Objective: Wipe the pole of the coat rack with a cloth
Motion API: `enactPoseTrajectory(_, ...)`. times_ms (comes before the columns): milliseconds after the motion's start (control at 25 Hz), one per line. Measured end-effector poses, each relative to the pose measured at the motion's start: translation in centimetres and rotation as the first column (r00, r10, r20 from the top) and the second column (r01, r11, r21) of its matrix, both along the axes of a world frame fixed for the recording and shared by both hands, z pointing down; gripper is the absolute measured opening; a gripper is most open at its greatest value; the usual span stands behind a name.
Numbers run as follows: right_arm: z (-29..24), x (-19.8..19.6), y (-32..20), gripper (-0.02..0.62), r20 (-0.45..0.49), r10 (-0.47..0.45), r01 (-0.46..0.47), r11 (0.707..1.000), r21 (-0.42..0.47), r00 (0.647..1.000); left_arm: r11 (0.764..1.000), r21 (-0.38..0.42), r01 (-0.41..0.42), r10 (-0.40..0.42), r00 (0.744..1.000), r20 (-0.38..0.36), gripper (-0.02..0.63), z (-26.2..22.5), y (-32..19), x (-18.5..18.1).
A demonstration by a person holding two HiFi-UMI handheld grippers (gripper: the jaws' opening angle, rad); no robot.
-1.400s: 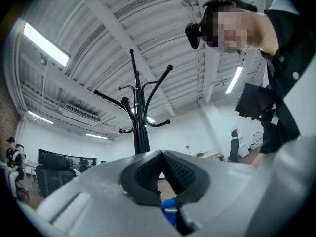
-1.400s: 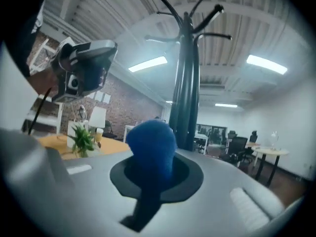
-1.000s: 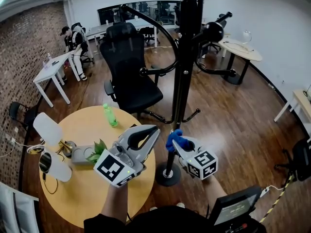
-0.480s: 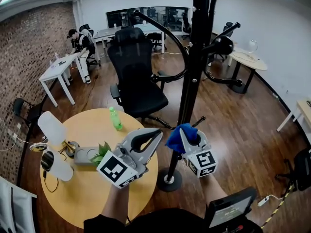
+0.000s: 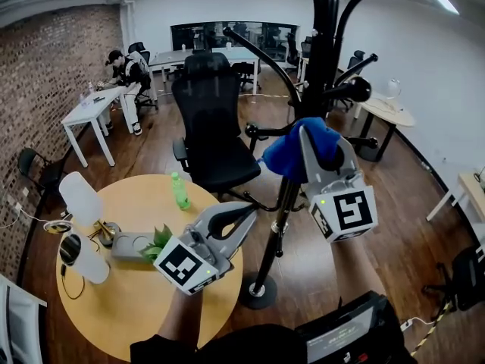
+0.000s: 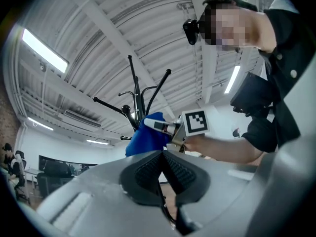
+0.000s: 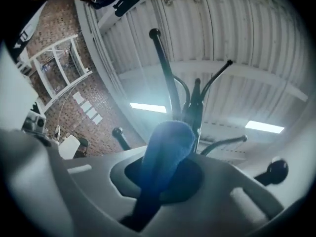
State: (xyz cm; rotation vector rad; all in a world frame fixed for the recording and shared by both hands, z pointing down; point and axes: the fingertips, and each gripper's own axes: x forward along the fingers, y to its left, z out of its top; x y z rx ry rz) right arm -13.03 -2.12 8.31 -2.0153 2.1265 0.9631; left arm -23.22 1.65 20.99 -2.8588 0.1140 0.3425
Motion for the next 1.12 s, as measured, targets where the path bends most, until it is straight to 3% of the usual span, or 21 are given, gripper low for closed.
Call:
enactPoseTrajectory(200, -6.7, -2.5, 4.9, 0.023, -0.06, -0.057, 0.066, 0.986, 0.153, 0.997, 1.0, 0.011, 0.003, -0.003, 1.0, -0.022, -0.006, -1.0, 0.3, 0.2)
enactPoseTrajectory(400, -10.2, -7.6, 10.7, 0.023, -0.175, -0.125, 0.172, 0.943, 0.284, 0.977, 1.0, 0.024, 0.001, 0.0, 0.999, -0.035, -0.006, -1.6, 0.3, 0.0)
enactPoseTrajectory(600, -10.1, -8.2, 11.0, 0.023, -0.217, -0.117, 0.181, 0.934, 0.307, 0.969, 1.0, 0.029, -0.005, 0.006, 0.999, -0.033, -0.006, -1.2, 0.4, -0.3)
enactPoseTrajectory(720, -8.6, -6.2, 8.5, 0.023, -0.198, -0.077, 0.127, 0.959, 0.254, 0.977, 1.0, 0.027, -0.002, 0.003, 1.0, -0.025, -0.006, -1.0, 0.4, -0.2)
enactPoseTrajectory(880, -5.1, -1.8, 3.1, 0.023, -0.085, -0.039, 0.047, 0.994, 0.099, 0.996, 1.0, 0.023, -0.004, 0.004, 1.0, -0.014, -0.006, -0.7, 0.6, -0.2)
enactPoseTrajectory(1000, -1.4, 0.1, -0.1, 0.023, -0.052, -0.008, 0.008, 1.0, -0.011, 0.999, 1.0, 0.014, -0.006, 0.006, 1.0, -0.003, -0.006, -0.3, 0.6, -0.4)
enactPoseTrajectory(1120, 1.4, 0.5, -0.8, 0.023, -0.06, 0.012, -0.014, 0.999, -0.033, 0.998, 1.0, -0.001, -0.006, 0.006, 1.0, 0.015, -0.006, 0.2, 0.5, -0.4)
